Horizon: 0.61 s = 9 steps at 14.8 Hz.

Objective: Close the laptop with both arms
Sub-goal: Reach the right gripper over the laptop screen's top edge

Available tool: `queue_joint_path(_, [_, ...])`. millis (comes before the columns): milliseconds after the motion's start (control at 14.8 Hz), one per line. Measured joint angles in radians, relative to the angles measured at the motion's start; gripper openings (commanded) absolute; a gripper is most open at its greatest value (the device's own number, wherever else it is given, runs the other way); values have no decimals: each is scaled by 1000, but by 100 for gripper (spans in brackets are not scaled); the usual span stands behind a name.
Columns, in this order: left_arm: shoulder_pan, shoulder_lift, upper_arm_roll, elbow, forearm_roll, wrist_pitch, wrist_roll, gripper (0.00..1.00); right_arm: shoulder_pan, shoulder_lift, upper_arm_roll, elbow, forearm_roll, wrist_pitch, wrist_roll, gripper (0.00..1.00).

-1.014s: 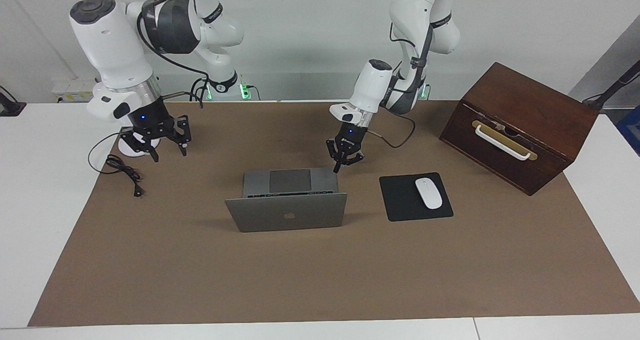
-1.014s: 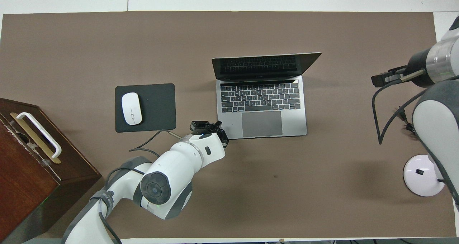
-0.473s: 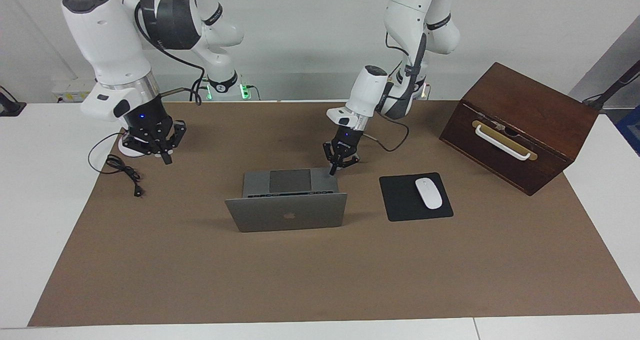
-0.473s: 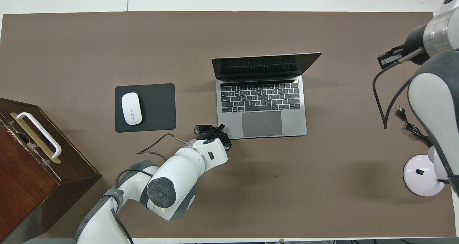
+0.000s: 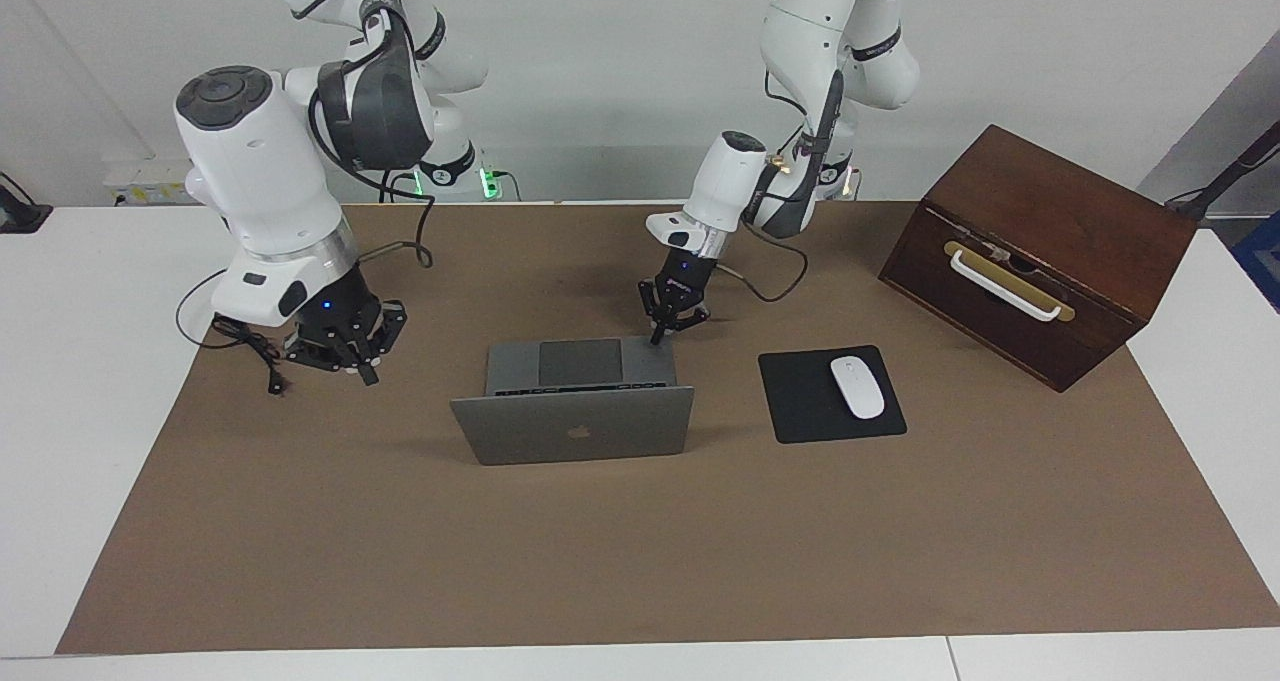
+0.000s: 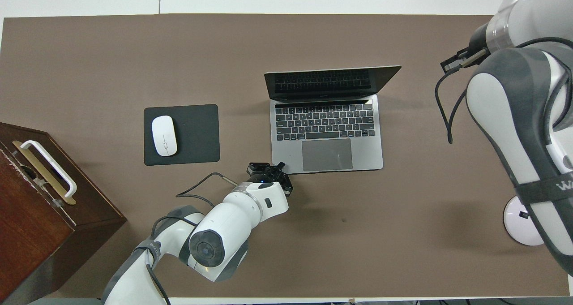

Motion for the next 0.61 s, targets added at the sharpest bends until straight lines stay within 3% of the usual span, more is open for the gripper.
queue_joint_path(608, [-5, 1, 2, -13, 0, 21, 0, 0, 55, 174, 11, 208, 27, 53, 99, 0])
